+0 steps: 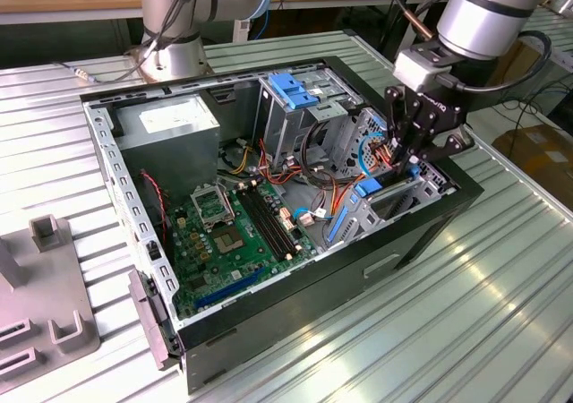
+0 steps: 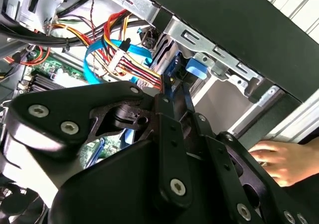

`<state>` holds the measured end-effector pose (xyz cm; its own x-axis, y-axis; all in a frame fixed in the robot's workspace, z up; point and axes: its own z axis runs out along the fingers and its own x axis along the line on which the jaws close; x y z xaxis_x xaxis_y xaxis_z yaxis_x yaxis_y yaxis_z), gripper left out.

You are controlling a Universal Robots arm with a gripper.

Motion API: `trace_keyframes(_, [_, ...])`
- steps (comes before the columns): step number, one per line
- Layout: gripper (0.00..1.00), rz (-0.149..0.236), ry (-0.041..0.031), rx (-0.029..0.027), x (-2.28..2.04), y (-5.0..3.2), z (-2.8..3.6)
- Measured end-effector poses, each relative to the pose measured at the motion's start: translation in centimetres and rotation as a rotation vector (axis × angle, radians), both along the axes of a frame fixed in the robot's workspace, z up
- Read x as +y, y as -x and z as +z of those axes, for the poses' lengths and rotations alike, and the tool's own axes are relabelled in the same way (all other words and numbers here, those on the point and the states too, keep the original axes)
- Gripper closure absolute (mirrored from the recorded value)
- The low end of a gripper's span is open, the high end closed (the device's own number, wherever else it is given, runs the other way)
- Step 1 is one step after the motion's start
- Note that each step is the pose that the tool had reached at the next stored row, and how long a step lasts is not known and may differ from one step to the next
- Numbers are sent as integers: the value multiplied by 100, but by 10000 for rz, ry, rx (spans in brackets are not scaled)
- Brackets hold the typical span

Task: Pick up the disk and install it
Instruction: 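Insert the first disk wire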

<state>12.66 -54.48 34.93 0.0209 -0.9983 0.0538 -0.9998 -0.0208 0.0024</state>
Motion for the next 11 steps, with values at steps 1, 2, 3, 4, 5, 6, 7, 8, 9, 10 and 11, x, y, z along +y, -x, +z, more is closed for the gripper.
trace_keyframes(1, [76,0,-1,0,0,0,20])
trace_keyframes(2, [76,0,-1,-2,0,0,39])
trace_keyframes(3, [76,0,-1,-3,0,0,54])
trace_keyframes(4, [76,1,-2,-5,0,0,76])
trace_keyframes(5, [76,1,-3,-6,0,0,81])
trace_keyframes(6, [76,1,-5,-7,0,0,80])
trace_keyframes(7, [76,0,-5,-7,0,0,81])
trace_keyframes(8, [84,0,-1,-7,0,0,84])
trace_keyframes(9, [84,0,-2,-6,0,0,84])
trace_keyframes(10, [89,0,-1,-7,0,0,85])
trace_keyframes(11, [89,0,-1,-7,0,0,86])
